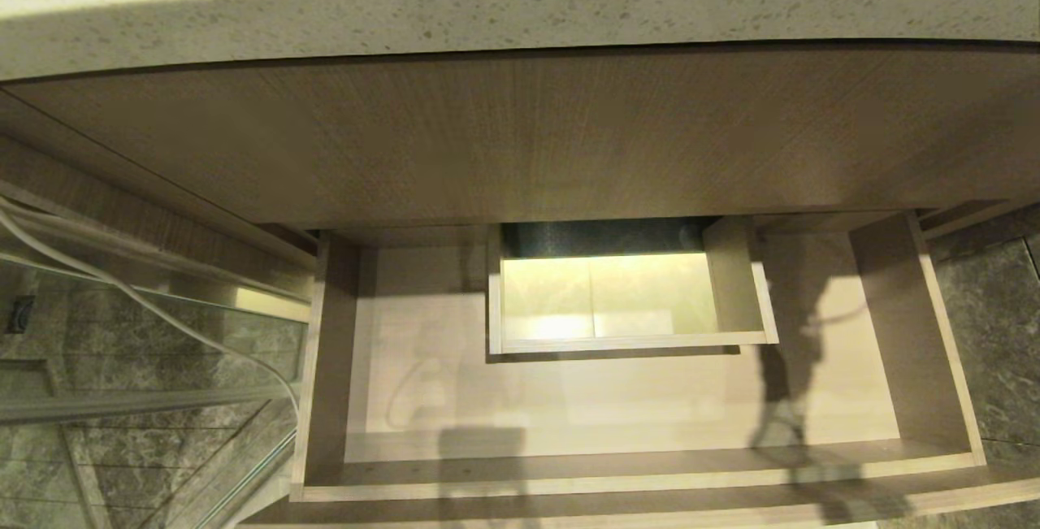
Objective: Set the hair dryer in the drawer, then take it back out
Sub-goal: Pick up the hairdryer
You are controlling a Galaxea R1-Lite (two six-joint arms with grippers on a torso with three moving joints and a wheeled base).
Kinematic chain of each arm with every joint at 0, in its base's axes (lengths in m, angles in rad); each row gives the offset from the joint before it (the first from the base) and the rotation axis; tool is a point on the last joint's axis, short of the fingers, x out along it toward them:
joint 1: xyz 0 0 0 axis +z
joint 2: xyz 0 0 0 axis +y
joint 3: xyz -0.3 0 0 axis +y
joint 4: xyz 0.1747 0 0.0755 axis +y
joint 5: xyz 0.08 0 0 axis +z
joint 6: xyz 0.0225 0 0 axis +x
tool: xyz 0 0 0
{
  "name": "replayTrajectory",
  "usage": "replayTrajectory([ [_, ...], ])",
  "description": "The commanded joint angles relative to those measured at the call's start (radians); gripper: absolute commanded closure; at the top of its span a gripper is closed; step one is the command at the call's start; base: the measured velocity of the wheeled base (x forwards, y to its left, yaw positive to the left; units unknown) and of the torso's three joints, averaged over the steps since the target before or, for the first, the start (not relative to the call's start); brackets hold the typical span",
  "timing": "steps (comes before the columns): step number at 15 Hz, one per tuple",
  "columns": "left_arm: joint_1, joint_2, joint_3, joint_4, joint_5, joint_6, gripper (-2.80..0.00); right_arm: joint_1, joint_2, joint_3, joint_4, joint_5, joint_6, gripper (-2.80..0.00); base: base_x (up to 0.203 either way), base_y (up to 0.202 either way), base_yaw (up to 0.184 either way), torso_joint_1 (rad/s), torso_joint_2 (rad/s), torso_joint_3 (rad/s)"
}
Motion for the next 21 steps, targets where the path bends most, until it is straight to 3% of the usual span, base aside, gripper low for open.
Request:
replayTrajectory([
  [1,0.000,0.000,0.040,-0.002,0.000,0.000,0.00,-0.002,0.054,-0.027,0.002,-0.001,-0.005,-2.80,0.000,0.000,0.000,0.000,0.00,0.000],
  [11,0.000,0.000,0.040,-0.002,0.000,-0.001,0.00,-0.009,0.078,0.012,0.074,0.027,-0.013,-2.80,0.000,0.000,0.000,0.000,0.00,0.000],
  [15,0.000,0.000,0.040,-0.002,0.000,-0.001,0.00,-0.025,0.082,0.016,0.099,0.097,-0.009,-2.80,0.000,0.000,0.000,0.000,0.00,0.000],
  [16,0.000,0.000,0.040,-0.002,0.000,-0.001,0.00,-0.024,0.083,0.016,0.114,0.101,-0.007,0.00,0.000,0.000,0.000,0.000,0.00,0.000],
  [21,0.000,0.000,0.040,-0.002,0.000,0.000,0.00,-0.025,0.089,0.007,0.145,0.096,-0.002,0.00,0.000,0.000,0.000,0.000,0.00,0.000],
])
